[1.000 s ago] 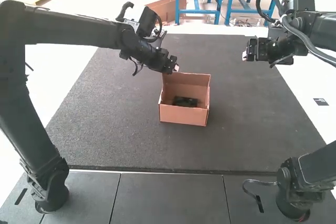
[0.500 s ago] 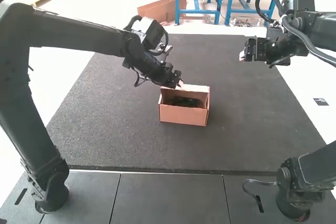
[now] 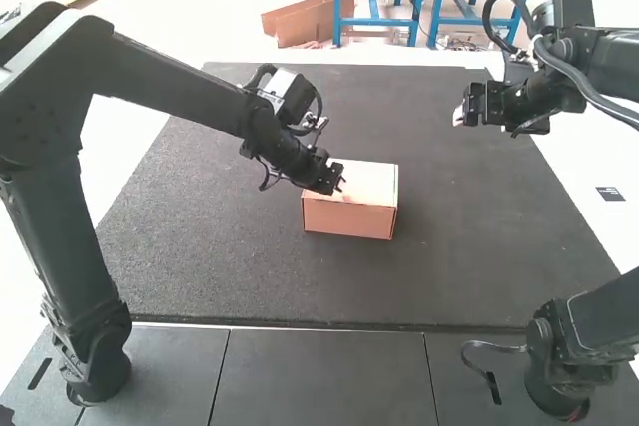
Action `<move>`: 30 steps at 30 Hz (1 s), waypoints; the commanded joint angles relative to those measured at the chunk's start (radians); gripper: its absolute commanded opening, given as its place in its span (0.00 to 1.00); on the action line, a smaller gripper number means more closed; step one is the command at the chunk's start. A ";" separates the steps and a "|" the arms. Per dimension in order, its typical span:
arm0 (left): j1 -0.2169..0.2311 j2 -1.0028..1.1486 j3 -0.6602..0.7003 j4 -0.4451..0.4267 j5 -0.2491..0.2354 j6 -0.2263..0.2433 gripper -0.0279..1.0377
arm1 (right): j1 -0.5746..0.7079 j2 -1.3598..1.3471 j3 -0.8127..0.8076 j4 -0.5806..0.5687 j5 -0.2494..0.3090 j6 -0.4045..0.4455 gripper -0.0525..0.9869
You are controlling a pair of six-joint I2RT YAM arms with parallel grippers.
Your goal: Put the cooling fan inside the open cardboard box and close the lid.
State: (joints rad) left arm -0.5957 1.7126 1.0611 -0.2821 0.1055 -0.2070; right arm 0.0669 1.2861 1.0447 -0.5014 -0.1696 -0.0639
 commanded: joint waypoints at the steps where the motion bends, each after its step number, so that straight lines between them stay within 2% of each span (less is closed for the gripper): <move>1: -0.004 0.004 0.007 0.011 0.007 -0.002 0.94 | -0.009 -0.028 0.005 -0.002 -0.015 0.004 0.93; 5: -0.001 -0.013 0.056 -0.015 0.005 0.001 0.94 | -0.007 -0.030 0.009 -0.002 -0.015 0.004 0.93; 8: 0.007 -0.082 0.163 -0.081 -0.023 0.011 0.94 | -0.006 -0.033 0.018 -0.002 -0.019 0.004 0.93; 11: 0.005 -0.171 0.250 -0.085 -0.023 0.015 0.94 | -0.006 -0.033 0.031 0.001 -0.034 0.004 0.93; 15: 0.008 -0.238 0.249 -0.032 -0.026 0.032 0.94 | 0.001 -0.048 0.044 0.032 -0.061 0.016 0.93; 17: 0.014 -0.265 0.235 -0.032 -0.064 0.046 0.94 | 0.010 -0.068 0.043 0.066 -0.068 0.035 0.93; 19: 0.019 -0.301 0.223 -0.040 -0.081 0.077 0.94 | 0.019 -0.094 0.040 0.110 -0.067 0.045 0.93; 21: 0.022 -0.350 0.204 -0.034 -0.089 0.086 0.94 | 0.030 -0.133 0.031 0.155 -0.070 0.049 0.93; 22: 0.025 -0.377 0.191 -0.008 -0.109 0.090 0.94 | 0.036 -0.156 0.021 0.175 -0.070 0.052 0.93; 23: 0.027 -0.404 0.171 0.031 -0.148 0.090 0.94 | 0.047 -0.177 0.008 0.199 -0.068 0.059 0.93; 25: 0.028 -0.461 0.117 0.119 -0.254 0.081 0.94 | 0.063 -0.222 -0.038 0.267 -0.036 0.136 0.93; 26: 0.025 -0.492 0.085 0.175 -0.290 0.075 0.94 | 0.073 -0.242 -0.063 0.302 -0.033 0.179 0.93; 30: 0.028 -0.636 -0.095 0.411 -0.351 0.064 0.94 | 0.091 -0.317 -0.158 0.397 0.027 0.193 0.93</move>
State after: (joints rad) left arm -0.5751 1.1759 1.0393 0.0502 -0.1429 -0.1432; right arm 0.1452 0.9974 0.9367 -0.1257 -0.1936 0.0723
